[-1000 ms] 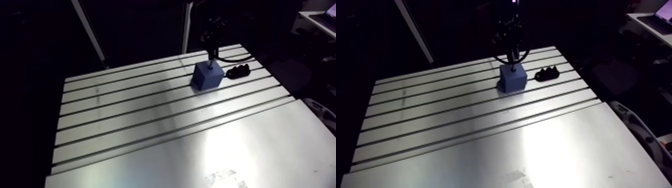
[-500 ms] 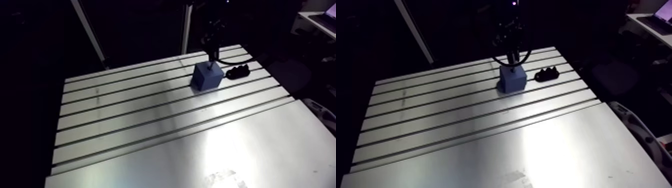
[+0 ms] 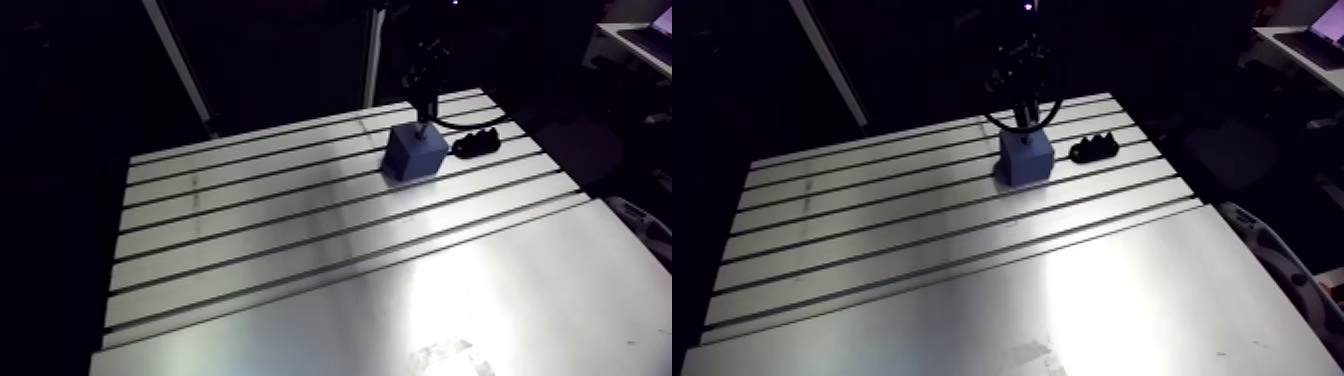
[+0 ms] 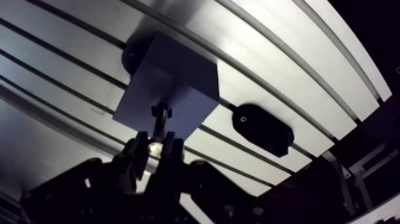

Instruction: Pick up the M10 bolt and insert it into the hex recess until seated.

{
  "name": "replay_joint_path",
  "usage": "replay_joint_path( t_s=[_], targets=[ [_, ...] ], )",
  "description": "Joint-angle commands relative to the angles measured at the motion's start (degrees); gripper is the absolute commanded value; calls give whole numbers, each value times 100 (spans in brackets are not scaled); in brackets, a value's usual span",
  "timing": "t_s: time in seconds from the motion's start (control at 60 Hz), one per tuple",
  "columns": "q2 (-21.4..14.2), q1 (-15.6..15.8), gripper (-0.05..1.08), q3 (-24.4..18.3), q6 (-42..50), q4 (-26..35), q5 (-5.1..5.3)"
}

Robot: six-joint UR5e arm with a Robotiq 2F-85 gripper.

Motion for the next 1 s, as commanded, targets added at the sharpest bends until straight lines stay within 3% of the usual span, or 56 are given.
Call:
replay_joint_path(
  t_s=[0.017, 1.0],
  targets=[
    [11, 1, 102, -14, 14, -10, 1],
    [30, 10, 102, -33, 33, -10, 28]
  ],
)
